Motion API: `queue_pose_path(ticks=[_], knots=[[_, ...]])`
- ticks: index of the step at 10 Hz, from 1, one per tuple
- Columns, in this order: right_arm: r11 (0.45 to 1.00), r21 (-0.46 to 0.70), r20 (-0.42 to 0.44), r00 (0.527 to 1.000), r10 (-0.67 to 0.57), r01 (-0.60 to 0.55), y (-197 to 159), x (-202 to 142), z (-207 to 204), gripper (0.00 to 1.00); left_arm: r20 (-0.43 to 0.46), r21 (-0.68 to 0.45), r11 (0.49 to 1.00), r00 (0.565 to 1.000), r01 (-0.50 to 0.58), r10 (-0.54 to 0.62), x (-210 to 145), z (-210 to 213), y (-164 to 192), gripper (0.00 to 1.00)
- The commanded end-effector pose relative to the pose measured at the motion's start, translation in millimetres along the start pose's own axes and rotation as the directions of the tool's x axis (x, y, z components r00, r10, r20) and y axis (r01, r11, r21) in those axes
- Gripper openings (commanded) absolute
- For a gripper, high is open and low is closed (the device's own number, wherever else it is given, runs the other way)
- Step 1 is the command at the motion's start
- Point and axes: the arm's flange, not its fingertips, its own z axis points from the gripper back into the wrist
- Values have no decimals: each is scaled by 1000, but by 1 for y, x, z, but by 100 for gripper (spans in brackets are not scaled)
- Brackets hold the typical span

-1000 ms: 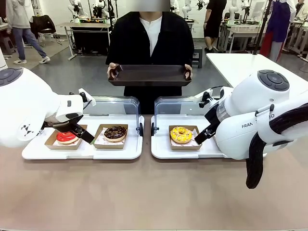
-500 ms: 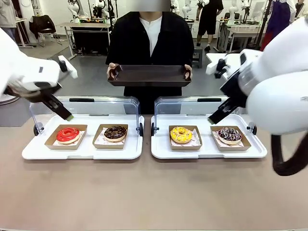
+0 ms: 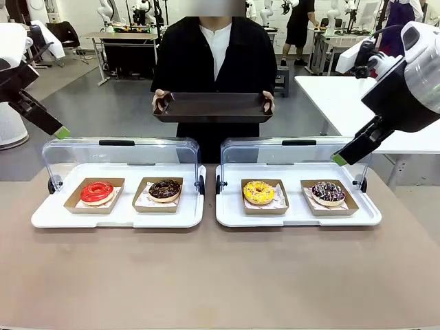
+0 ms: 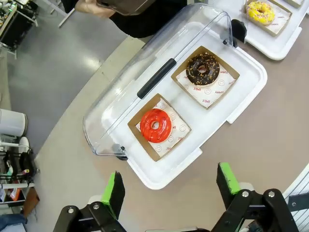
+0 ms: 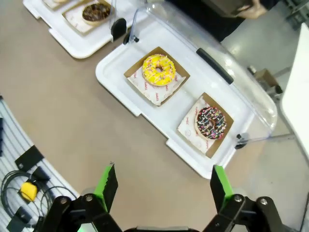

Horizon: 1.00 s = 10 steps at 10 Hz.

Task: Provide the desired donut to the person.
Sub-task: Pick up and lift the Paper togo box containing the Donut pointed at by the person.

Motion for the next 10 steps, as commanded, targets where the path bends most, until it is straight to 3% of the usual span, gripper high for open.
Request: queue_pose_path(ticks=[1,4,6,8,10], knots=[[1000,19,-10,1000,-7,8,-1,3,-24,100,-11,-28,1000,1000,6,-6,1,-23,-4,100],[1000,9,-16,1000,-1,1,-1,2,-12,100,-24,-17,1000,1000,5,-5,-1,-15,-3,100],[944,318,135,990,50,-91,-38,2,9,100,40,-188,982,999,29,-22,8,-4,24,100],[881,461,209,978,13,-110,-86,4,33,100,104,-390,916,992,100,-64,18,15,66,100],[819,552,333,942,-46,-156,-137,-1,39,100,253,-567,783,959,255,-129,17,33,113,100]])
